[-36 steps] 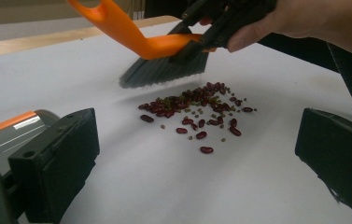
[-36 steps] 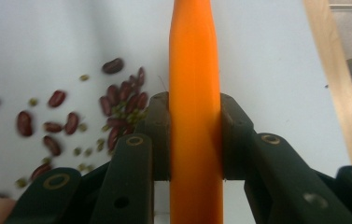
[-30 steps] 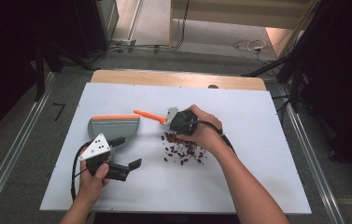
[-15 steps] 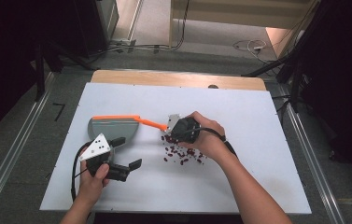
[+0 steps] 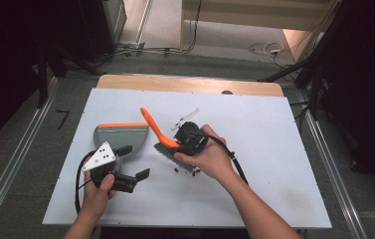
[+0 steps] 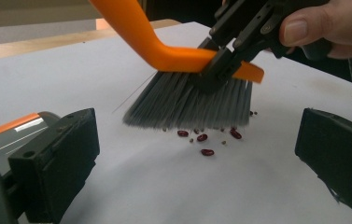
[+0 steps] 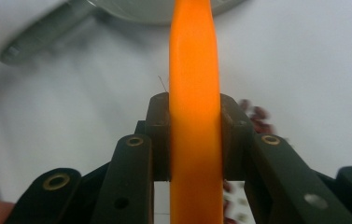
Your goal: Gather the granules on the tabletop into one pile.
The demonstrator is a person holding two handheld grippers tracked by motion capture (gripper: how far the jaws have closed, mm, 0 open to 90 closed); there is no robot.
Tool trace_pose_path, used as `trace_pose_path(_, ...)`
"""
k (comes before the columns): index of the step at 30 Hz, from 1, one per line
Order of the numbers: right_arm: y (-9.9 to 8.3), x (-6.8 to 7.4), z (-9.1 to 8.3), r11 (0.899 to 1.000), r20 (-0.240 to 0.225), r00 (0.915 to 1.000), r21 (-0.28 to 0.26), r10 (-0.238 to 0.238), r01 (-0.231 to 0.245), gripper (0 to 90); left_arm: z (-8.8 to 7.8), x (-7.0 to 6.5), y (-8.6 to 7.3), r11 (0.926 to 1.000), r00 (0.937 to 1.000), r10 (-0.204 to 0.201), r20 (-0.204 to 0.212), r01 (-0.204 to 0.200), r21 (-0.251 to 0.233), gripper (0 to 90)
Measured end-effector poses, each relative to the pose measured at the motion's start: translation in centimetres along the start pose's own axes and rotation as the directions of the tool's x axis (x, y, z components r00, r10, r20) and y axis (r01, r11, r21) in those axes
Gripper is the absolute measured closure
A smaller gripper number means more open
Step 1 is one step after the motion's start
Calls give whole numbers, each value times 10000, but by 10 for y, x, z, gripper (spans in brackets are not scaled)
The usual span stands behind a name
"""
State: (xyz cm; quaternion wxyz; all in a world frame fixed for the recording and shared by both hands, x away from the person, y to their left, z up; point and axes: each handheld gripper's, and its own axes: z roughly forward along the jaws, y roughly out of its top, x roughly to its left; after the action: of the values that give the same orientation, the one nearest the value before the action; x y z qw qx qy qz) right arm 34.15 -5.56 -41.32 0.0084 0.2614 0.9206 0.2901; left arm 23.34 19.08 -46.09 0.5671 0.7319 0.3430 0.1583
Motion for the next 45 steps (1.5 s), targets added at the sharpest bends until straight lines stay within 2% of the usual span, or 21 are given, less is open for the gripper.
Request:
trace_pose_path(1,0,0,0,10000,0,10000,0,0,0,687,0,0,0,10000,10000,0,0,0,0,5)
trace_pose_path(2,0,0,3,9994,-217,9992,-82,340,-342,688,0,0,0,10000,10000,-23,2,23,-12,5)
trace_pose_path(3,-1,-2,8,9963,-561,9948,-65,849,-854,688,-1,0,0,10000,10000,-30,-14,30,-12,5)
trace_pose_path(5,-2,-4,15,9890,-955,9845,22,1473,-1477,688,0,0,0,10000,10000,-31,-10,31,-16,5)
trace_pose_path(7,-5,-7,23,9819,-1315,9730,229,1895,-1881,687,0,0,0,10000,10000,-24,11,25,-9,5)
trace_pose_path(9,-8,-9,32,9758,-1252,9679,439,2181,-2142,688,0,0,0,10000,10000,-17,20,17,-9,5)
trace_pose_path(12,-13,-19,36,9693,-798,9661,360,2455,-2433,689,0,0,0,10000,10000,0,32,0,-3,5)
trace_pose_path(13,-13,-19,36,9693,-798,9661,360,2455,-2433,689,0,0,0,10000,10000,-4,38,4,5,5)
trace_pose_path(14,-16,-29,38,9612,-877,9573,384,2754,-2730,687,0,0,0,10000,10000,-22,44,22,2,5)
trace_pose_path(18,-24,-42,37,9410,-838,9373,243,3384,-3375,684,1,0,0,10000,10000,7,38,-8,31,5)
trace_pose_path(23,-34,-54,30,9284,-332,9282,-157,3705,-3712,681,1,-1,-1,10000,10000,-4,43,4,53,5)
trace_pose_path(26,-40,-62,25,9180,-157,9183,-260,3955,-3958,680,1,-1,-1,10000,10000,2,34,-2,76,5)
trace_pose_path(27,-40,-62,25,9180,-157,9183,-260,3955,-3958,680,1,-1,-1,10000,10000,2,34,-2,76,5)
trace_pose_path(31,-51,-75,17,8981,-14,8990,-444,4379,-4375,679,1,-2,-1,10000,10000,-2,38,1,97,5)
trace_pose_path(34,-54,-79,15,8921,27,8932,-515,4497,-4490,679,2,-2,-1,9999,10000,12,34,-12,124,5)
trace_pose_path(35,-57,-81,12,8864,68,8876,-577,4605,-4594,679,2,-2,-1,9999,10000,13,33,-13,133,5)
trace_pose_path(37,-58,-83,11,8861,128,8872,-591,4612,-4597,679,2,-2,-1,9999,10000,9,49,-9,122,5)
trace_pose_path(38,-61,-85,9,8810,195,8821,-643,4706,-4686,679,2,-2,-1,9999,10000,7,50,-8,122,5)
trace_pose_path(40,-62,-87,7,8805,207,8817,-677,4714,-4692,678,2,-2,-1,9999,10000,7,45,-7,115,5)
trace_pose_path(42,-65,-90,6,8712,181,8726,-703,4880,-4858,678,2,-2,-1,9999,10000,18,45,-19,139,5)
trace_pose_path(45,-69,-94,3,8679,185,8696,-761,4934,-4908,678,2,-2,-1,9999,10000,11,56,-12,131,5)
